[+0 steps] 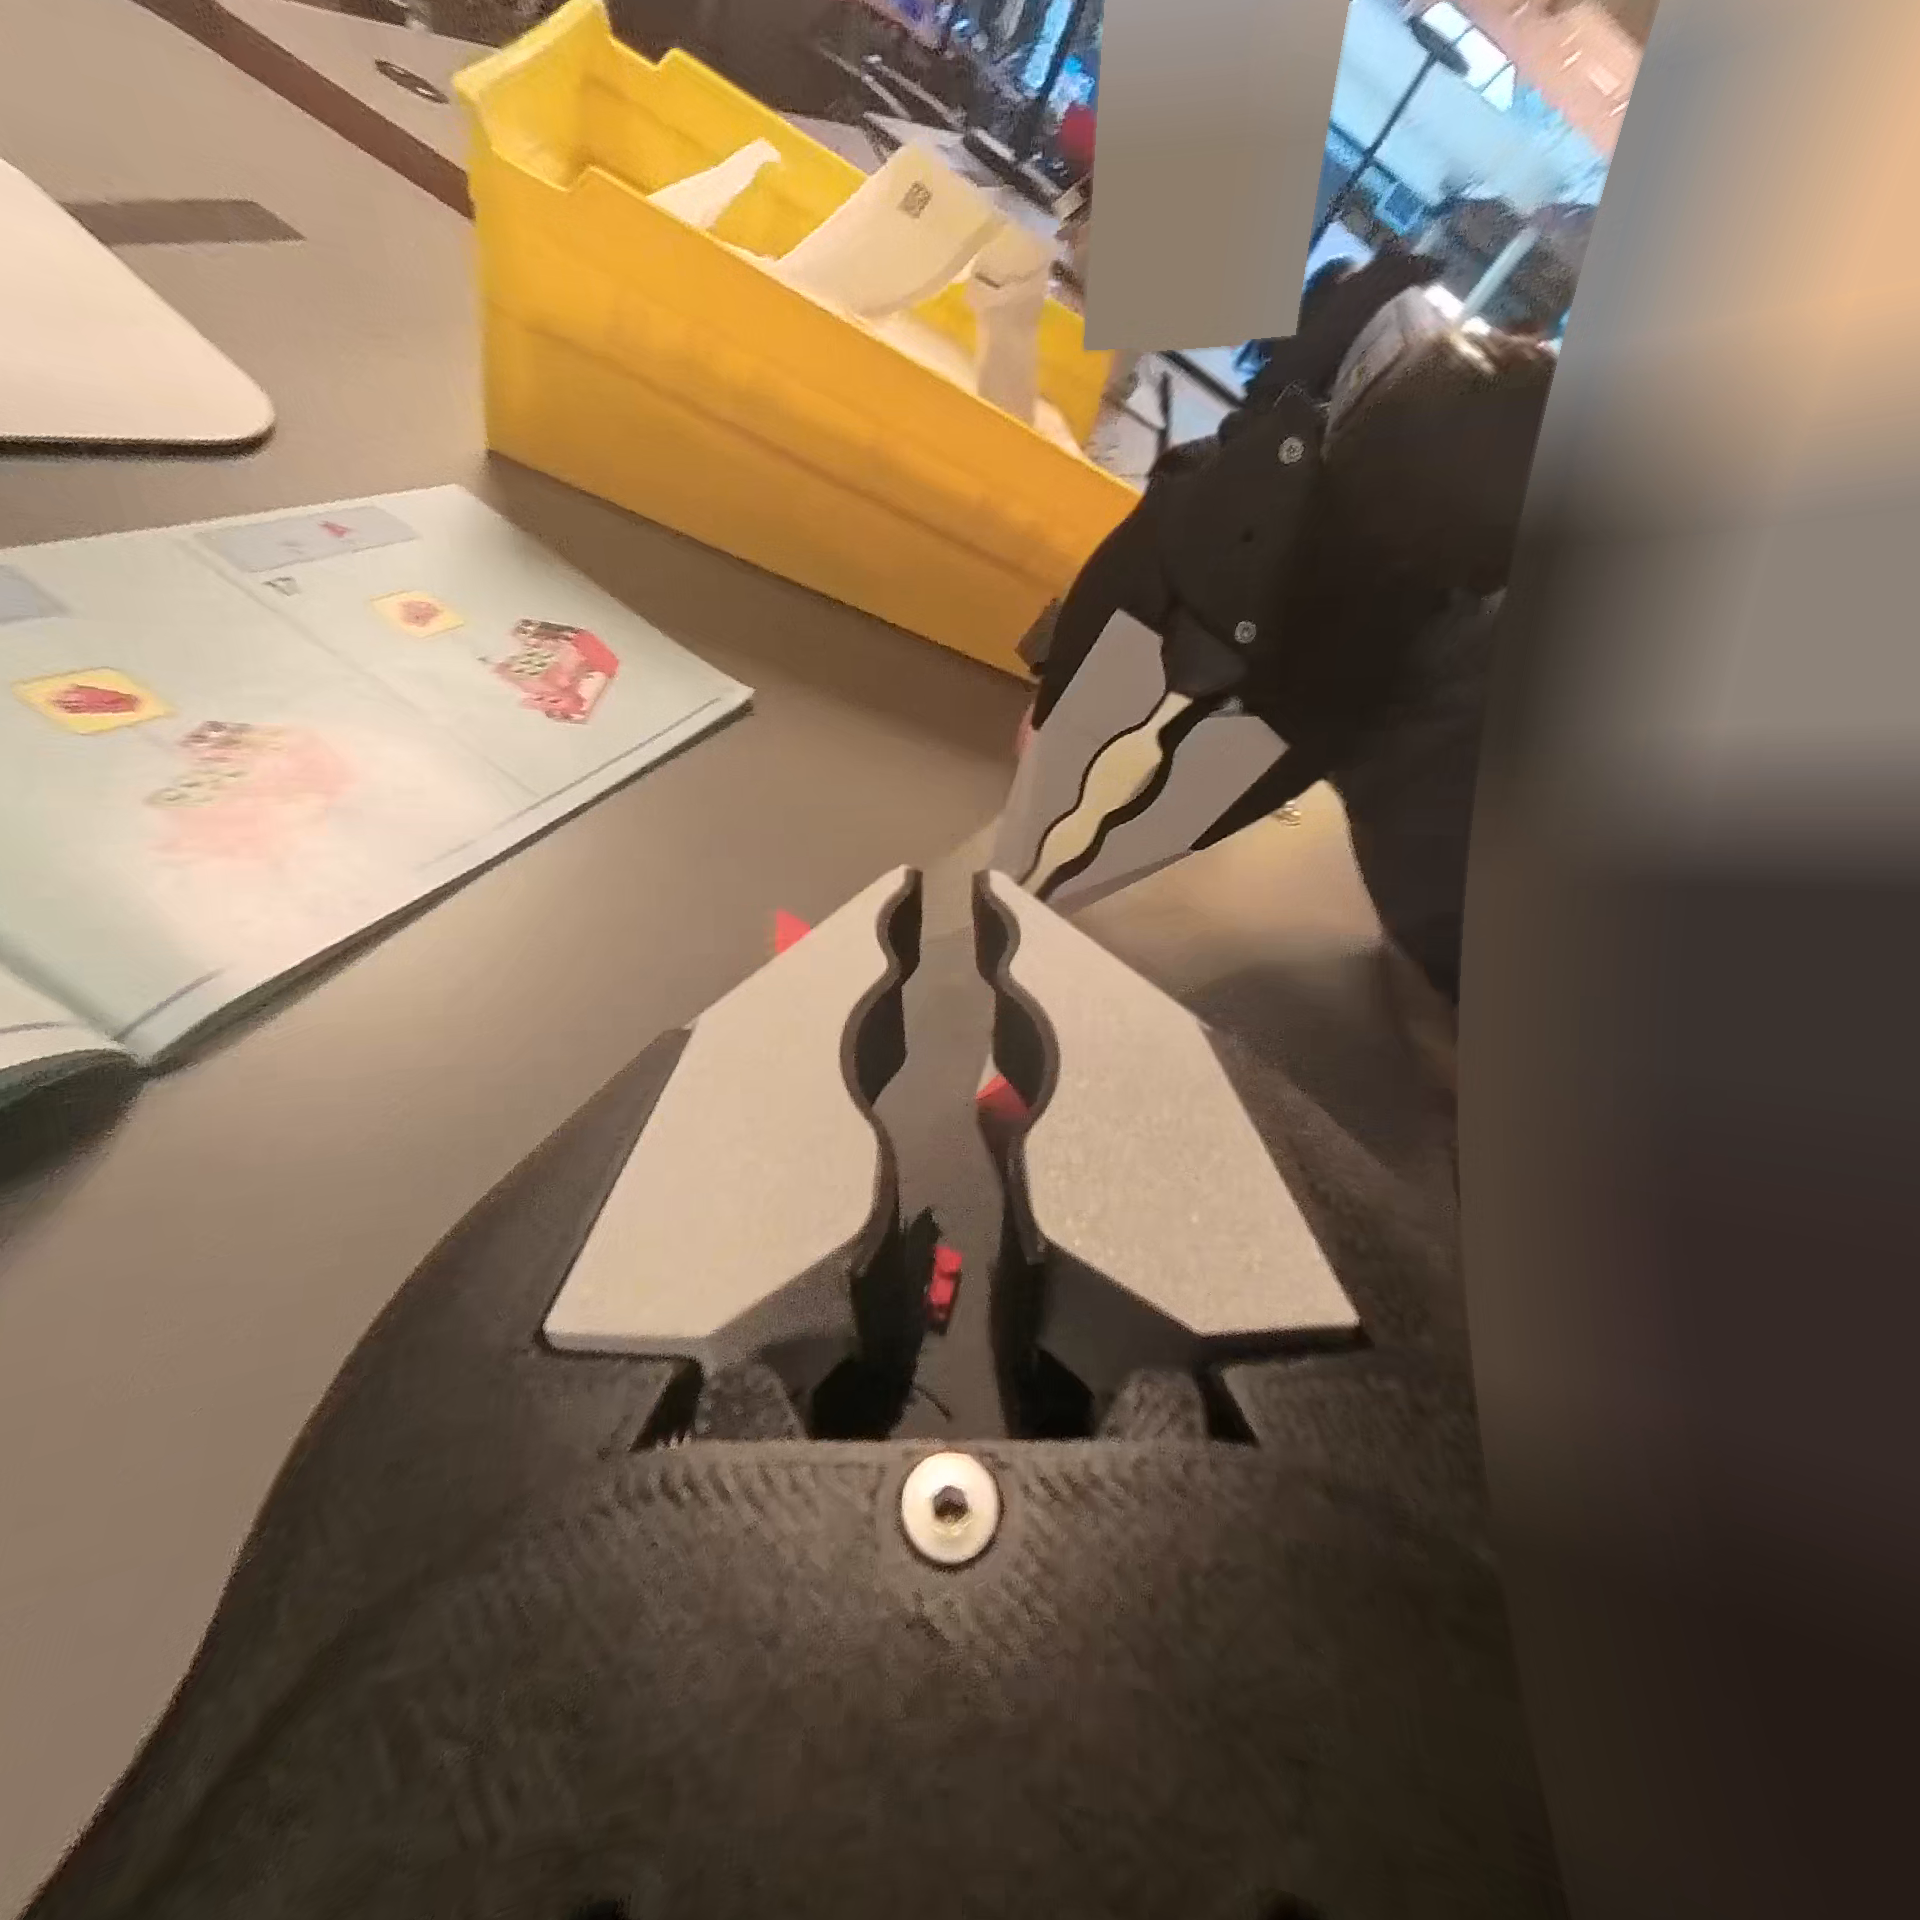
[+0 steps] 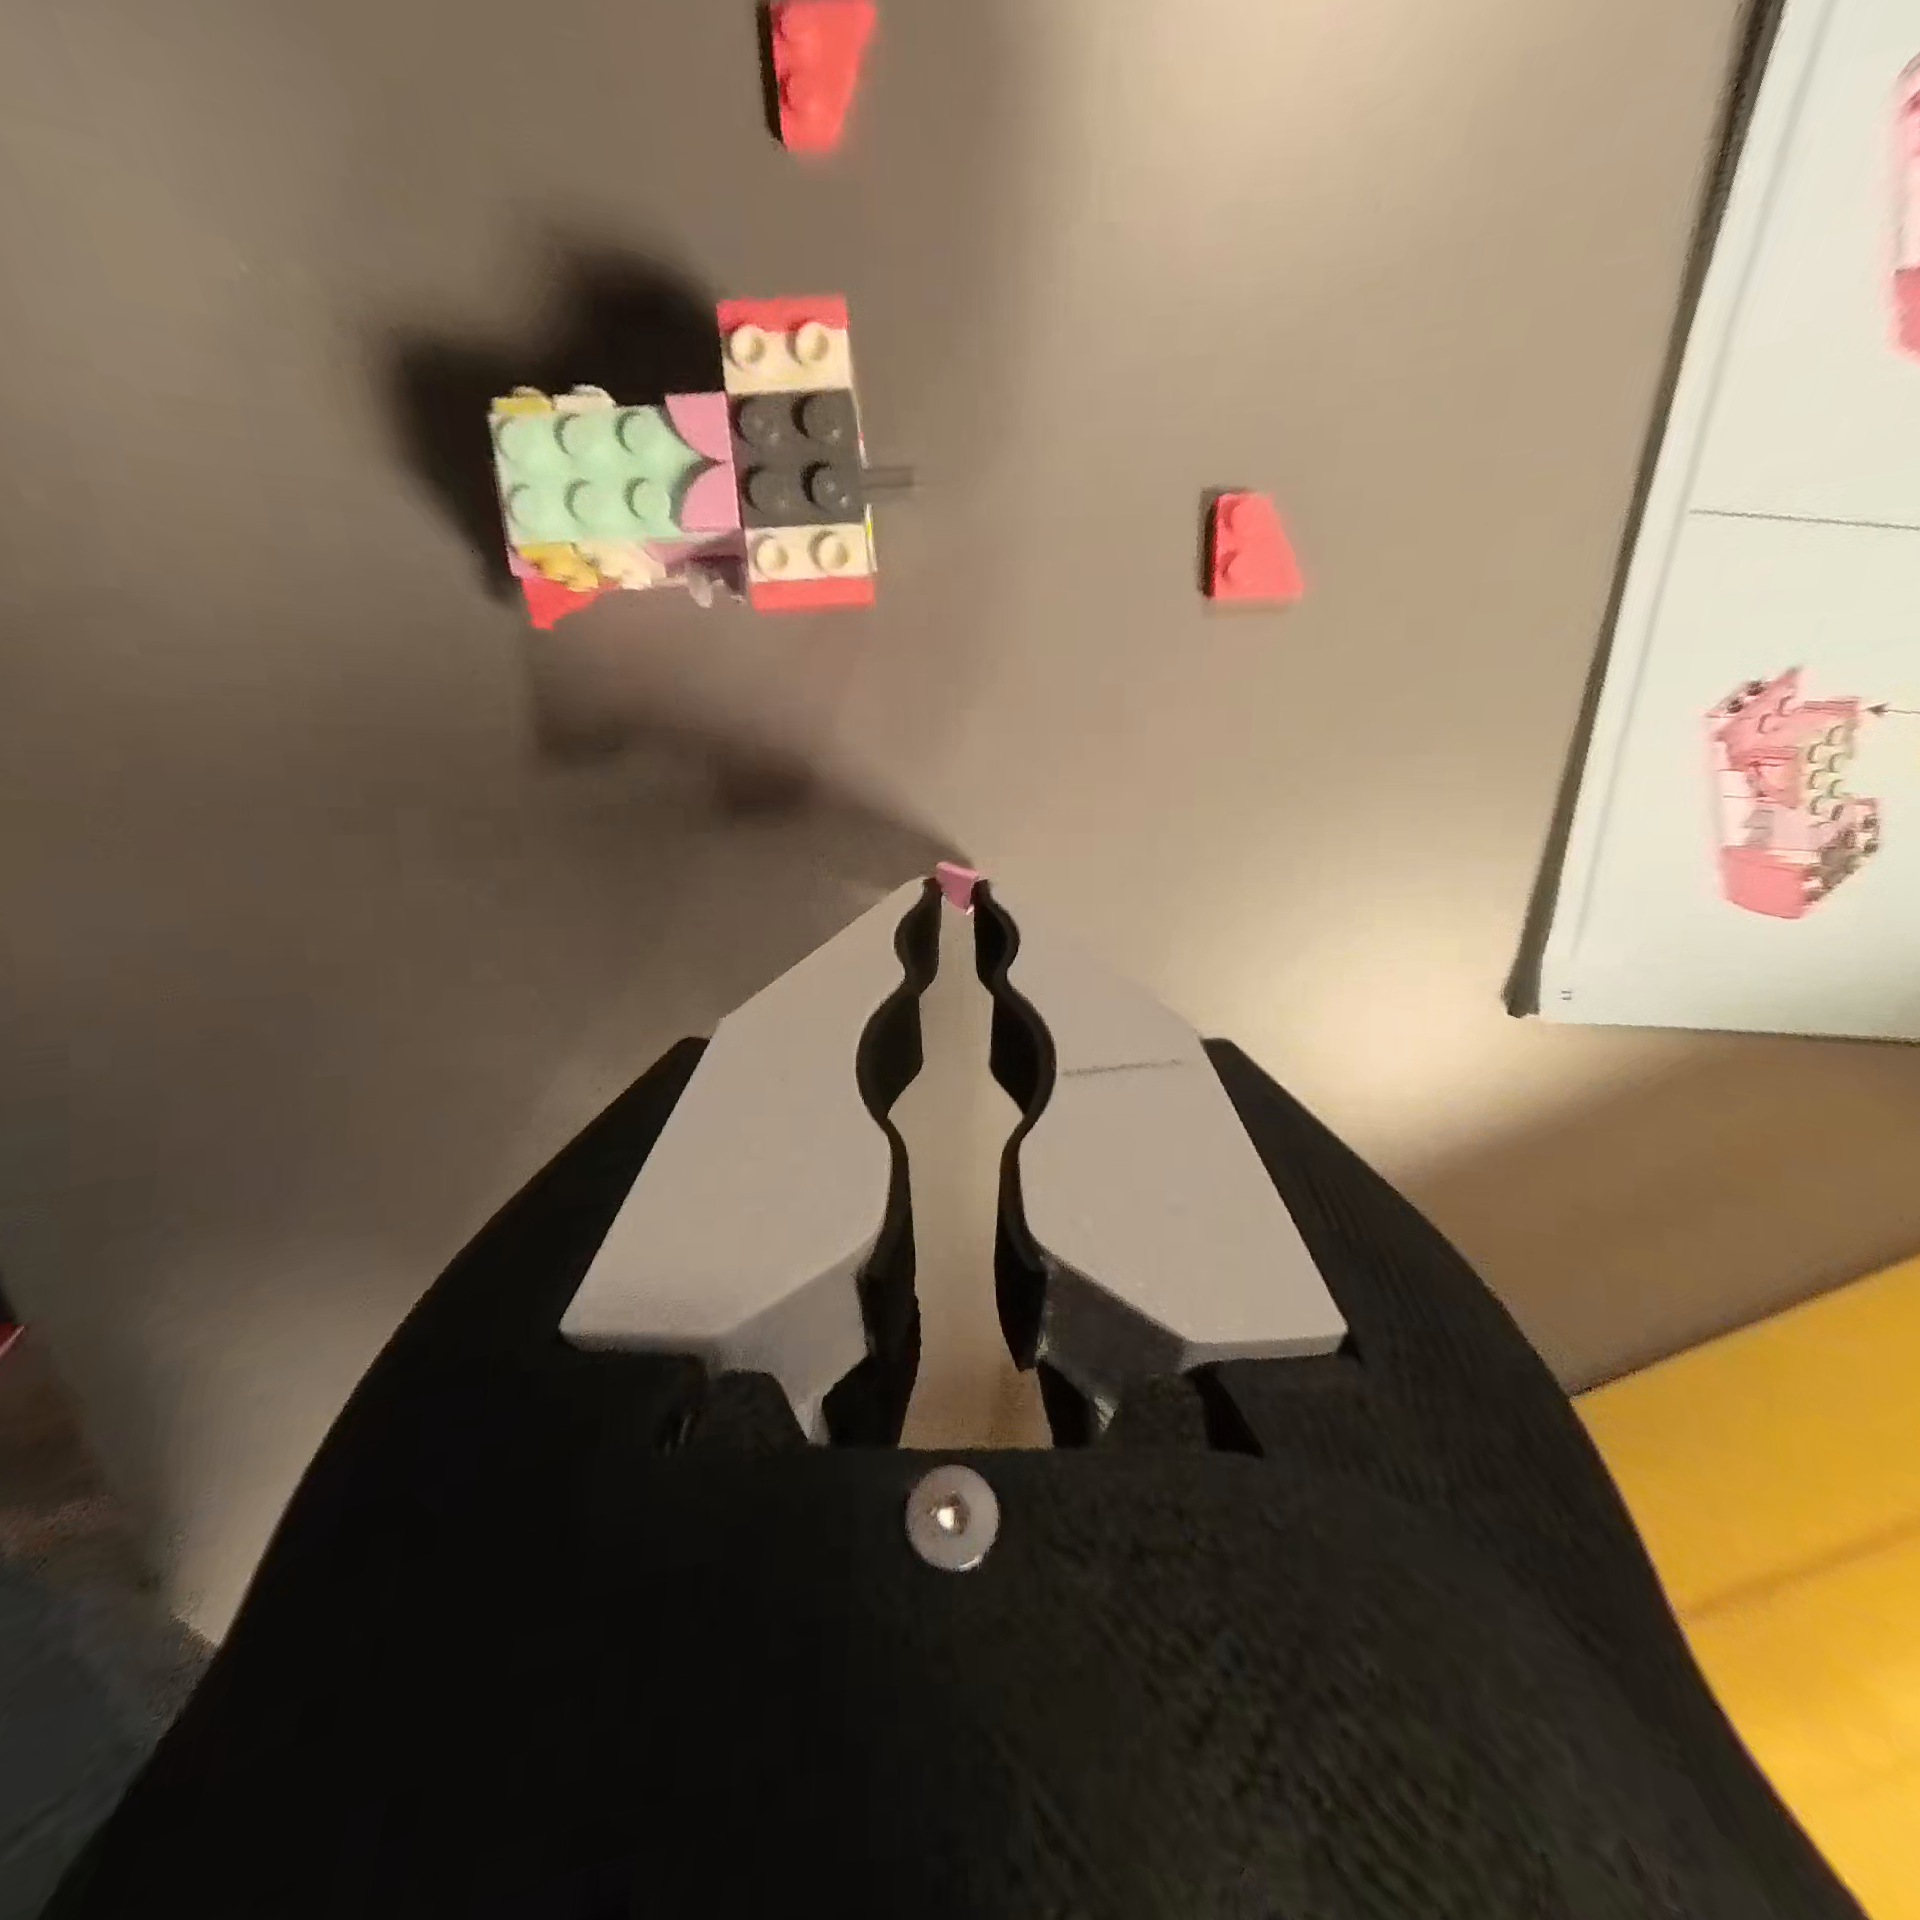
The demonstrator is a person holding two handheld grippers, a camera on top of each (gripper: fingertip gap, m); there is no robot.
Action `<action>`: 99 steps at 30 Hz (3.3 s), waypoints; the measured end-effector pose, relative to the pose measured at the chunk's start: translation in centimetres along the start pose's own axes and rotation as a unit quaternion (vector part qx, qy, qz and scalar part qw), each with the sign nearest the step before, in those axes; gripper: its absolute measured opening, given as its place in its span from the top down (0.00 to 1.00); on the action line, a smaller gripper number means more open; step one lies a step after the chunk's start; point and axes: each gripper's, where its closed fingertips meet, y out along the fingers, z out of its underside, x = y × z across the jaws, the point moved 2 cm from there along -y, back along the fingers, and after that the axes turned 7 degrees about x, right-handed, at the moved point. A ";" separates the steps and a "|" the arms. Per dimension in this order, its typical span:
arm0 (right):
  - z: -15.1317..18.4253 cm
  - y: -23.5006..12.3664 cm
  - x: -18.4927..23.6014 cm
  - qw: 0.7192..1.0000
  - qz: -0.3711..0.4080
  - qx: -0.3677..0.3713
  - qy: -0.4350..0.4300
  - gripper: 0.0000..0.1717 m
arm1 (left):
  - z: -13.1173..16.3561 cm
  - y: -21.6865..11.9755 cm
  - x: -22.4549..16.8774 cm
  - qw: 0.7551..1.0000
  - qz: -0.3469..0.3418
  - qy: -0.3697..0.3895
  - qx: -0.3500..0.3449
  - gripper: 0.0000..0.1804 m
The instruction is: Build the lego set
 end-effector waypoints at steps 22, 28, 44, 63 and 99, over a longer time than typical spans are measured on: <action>0.5 0.1 0.3 0.990 0.008 -0.130 0.049 0.85 | 2.0 1.3 1.3 0.996 -0.052 0.029 0.060 0.96; -0.1 -0.8 1.0 0.983 -0.006 -0.177 0.049 0.86 | 2.9 2.2 1.5 0.989 -0.074 0.072 0.104 0.95; -2.5 -1.2 -3.0 0.966 0.098 -0.239 0.008 0.82 | 3.8 6.6 4.1 0.948 -0.111 0.178 0.239 0.92; -5.2 -2.2 -3.9 0.801 0.490 -0.122 -0.321 0.90 | 1.2 5.1 1.7 0.990 -0.018 0.046 0.133 0.95; -6.9 -6.4 -1.3 0.679 0.604 -0.250 -0.335 0.98 | -0.3 2.4 -2.9 0.980 -0.062 0.183 -0.041 0.96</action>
